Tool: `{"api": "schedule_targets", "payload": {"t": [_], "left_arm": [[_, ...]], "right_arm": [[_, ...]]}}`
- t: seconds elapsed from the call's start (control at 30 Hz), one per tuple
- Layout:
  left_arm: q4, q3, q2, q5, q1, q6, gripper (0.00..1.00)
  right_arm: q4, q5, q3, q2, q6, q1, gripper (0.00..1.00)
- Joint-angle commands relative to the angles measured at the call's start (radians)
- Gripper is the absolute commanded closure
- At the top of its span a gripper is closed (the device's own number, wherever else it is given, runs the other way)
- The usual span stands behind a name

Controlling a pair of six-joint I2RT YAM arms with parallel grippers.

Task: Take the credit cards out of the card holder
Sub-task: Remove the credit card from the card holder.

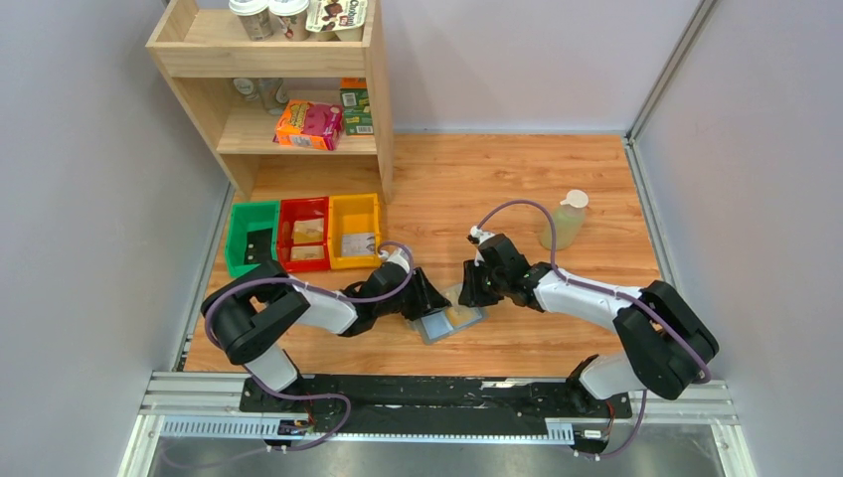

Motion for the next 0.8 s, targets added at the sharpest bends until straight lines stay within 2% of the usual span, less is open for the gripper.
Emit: {"api": "schedule_targets", "payload": {"t": [0.0, 0.3, 0.77], "left_arm": [[0.099, -0.027, 0.023, -0.004, -0.004, -0.03, 0.57], [0.28, -0.093, 0.032, -0.024, -0.004, -0.104, 0.66], [0.364, -0.099, 0.024, -0.03, -0.004, -0.107, 0.75]], "right_arm": [[0.008, -0.014, -0.027, 0.024, 0.012, 0.0, 0.74], [0.013, -0.014, -0.037, 0.027, 0.024, 0.0, 0.74], [0.025, -0.031, -0.042, 0.03, 0.04, 0.0, 0.74]]}}
